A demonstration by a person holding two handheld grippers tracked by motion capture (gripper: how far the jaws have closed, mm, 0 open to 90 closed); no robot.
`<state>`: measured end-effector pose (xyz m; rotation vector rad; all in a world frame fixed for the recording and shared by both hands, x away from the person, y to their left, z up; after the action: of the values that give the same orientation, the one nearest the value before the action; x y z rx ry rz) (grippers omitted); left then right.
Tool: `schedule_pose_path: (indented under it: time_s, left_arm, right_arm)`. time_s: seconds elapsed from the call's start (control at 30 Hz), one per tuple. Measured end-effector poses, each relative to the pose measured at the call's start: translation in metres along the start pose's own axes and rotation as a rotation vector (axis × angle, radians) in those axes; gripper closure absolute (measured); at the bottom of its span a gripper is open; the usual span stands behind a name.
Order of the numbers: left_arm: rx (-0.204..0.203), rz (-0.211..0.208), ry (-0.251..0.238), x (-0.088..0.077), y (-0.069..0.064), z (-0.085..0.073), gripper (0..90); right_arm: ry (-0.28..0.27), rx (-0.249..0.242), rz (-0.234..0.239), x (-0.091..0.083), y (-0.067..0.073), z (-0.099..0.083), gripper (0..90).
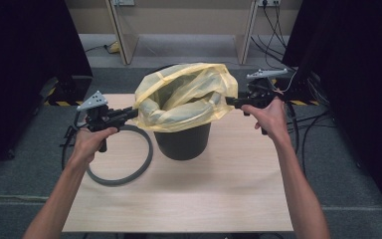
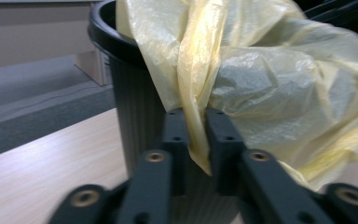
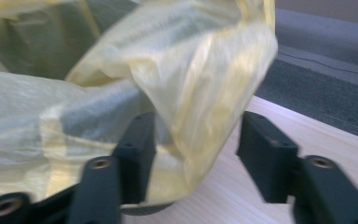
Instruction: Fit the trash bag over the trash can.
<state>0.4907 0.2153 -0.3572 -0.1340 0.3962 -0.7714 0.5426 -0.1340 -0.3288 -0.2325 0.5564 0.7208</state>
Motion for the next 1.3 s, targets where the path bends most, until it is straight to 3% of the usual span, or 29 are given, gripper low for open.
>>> schedule_pose_path:
  time_s: [0.1, 0.27, 0.37, 0.57, 0.73, 0.83, 0.93, 1.0, 1.13, 1.2, 1.3]
  left_arm:
    - [-0.006, 0.004, -0.008, -0.006, -0.002, 0.007, 52.0]
    - [-0.02, 0.001, -0.033, -0.015, -0.012, 0.027, 32.3]
    - [-0.008, -0.006, -0.043, -0.012, -0.019, 0.041, 30.2]
    - [-0.017, -0.032, -0.029, 0.011, -0.025, 0.068, 28.2]
    - [-0.008, -0.057, 0.001, 0.032, -0.033, 0.082, 26.8]
    - [-0.002, -0.061, 0.032, 0.048, -0.038, 0.086, 26.2]
    - [-0.004, -0.05, 0.058, 0.061, -0.038, 0.086, 26.2]
    - [0.012, -0.039, 0.075, 0.067, -0.035, 0.085, 30.6]
    - [0.067, -0.01, 0.069, 0.072, -0.027, 0.086, 72.7]
    - [0.049, 0.004, 0.035, 0.07, -0.019, 0.091, 81.8]
    - [0.037, 0.03, 0.016, 0.064, -0.006, 0.095, 86.2]
  right_arm:
    - [0.001, -0.016, -0.006, 0.011, -0.011, -0.003, 67.9]
    - [-0.012, -0.017, -0.029, 0.025, -0.025, 0.005, 76.7]
    - [-0.02, -0.025, -0.038, 0.033, -0.031, 0.015, 76.8]
    - [-0.028, -0.031, -0.059, 0.042, -0.038, 0.03, 76.1]
    - [-0.025, -0.005, -0.066, 0.045, -0.042, 0.034, 61.7]
    - [-0.025, 0.008, -0.086, 0.044, -0.043, 0.034, 47.1]
    - [-0.032, 0.021, -0.095, 0.038, -0.043, 0.032, 42.4]
    - [-0.027, 0.03, -0.09, 0.033, -0.041, 0.03, 40.3]
    - [-0.035, 0.035, -0.084, 0.024, -0.038, 0.028, 38.4]
    - [-0.045, 0.03, -0.084, 0.019, -0.035, 0.028, 38.4]
    - [-0.064, 0.016, -0.077, 0.01, -0.025, 0.028, 38.4]
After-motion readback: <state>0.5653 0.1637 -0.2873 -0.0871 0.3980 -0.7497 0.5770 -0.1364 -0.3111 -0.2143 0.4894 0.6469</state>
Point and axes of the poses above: each handheld gripper's, and its own axes: x roughly forward along the jaws, z roughly out of its top, y roughly to its left, the point moved 8 cm from there along x, roughly forward along the jaws, and after that the axes turned 8 degrees about -x, right-handed, at the moved point
